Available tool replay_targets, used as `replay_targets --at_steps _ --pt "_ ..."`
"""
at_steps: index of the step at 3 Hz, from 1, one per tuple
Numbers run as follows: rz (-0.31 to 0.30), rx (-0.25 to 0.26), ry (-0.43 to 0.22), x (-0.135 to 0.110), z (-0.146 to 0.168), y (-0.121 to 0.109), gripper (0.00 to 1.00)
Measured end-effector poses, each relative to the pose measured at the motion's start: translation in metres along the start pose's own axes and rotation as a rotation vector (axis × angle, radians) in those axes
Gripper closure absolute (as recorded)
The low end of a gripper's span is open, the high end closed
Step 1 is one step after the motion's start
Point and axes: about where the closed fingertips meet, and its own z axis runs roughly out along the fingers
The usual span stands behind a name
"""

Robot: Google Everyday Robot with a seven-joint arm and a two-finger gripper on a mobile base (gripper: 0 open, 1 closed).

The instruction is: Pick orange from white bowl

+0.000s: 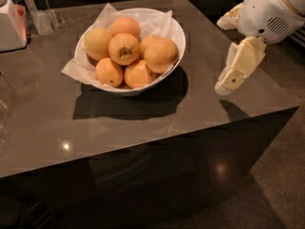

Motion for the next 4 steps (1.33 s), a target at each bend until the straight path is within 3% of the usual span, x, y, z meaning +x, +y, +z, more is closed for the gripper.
replay_targets --at_steps 3,4 --pt "0.026 -0.079 -0.196 -0.057 0.056 -0.069 0.00" --pt "0.084 -0.121 -0.218 -0.069 0.093 -0.085 0.00"
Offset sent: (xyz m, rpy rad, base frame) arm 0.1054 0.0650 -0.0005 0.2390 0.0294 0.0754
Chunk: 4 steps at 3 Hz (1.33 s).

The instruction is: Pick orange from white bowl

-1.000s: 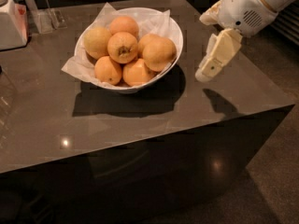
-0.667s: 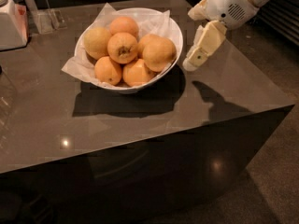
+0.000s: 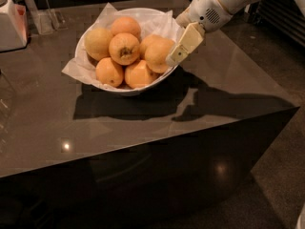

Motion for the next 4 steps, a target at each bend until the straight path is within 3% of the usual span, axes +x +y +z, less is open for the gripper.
replay_targets --at_steps 1,2,3,4 --pt "0.000 0.000 0.000 0.000 0.000 0.000 0.00" --pt "0.000 -0.001 0.000 0.000 0.000 0.000 0.17" --pt "0.000 -0.002 0.000 0.000 0.001 0.000 0.10" --pt "-0.012 -0.039 0.002 -0.006 0.015 0.000 0.01"
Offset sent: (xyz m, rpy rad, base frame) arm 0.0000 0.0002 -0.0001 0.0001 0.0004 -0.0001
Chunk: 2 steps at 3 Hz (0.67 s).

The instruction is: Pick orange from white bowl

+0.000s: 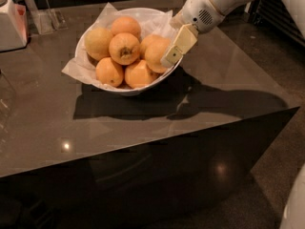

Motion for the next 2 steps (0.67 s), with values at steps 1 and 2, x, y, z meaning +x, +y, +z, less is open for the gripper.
replay_targets --at_steps 1,2 --pt "-0.018 -0.059 0.006 -0.007 0.021 0.002 0.03" --pt "-0.038 -0.078 0.016 -0.015 0.033 0.002 0.04"
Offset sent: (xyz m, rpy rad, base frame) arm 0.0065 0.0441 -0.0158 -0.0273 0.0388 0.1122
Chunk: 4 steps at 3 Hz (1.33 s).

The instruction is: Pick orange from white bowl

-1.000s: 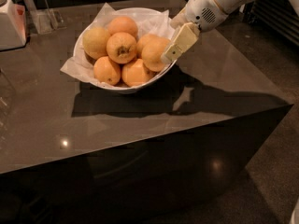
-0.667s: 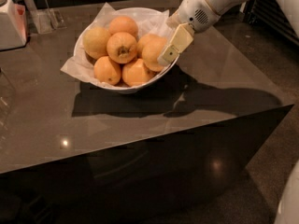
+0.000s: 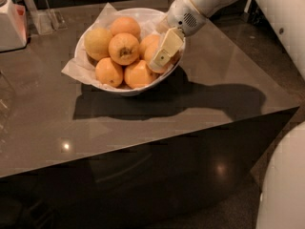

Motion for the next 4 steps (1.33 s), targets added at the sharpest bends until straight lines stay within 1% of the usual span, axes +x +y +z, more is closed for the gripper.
replay_targets --at_steps 1,2,3,4 --pt "0.019 0.012 0.021 0.005 0.004 -0.001 0.05" --pt "0.056 0.060 0.045 0.016 -0.002 0.000 0.14" --pt "0.098 0.123 0.067 0.029 -0.012 0.004 0.29" --pt "0.120 0.165 0.083 0.035 -0.020 0.006 0.39"
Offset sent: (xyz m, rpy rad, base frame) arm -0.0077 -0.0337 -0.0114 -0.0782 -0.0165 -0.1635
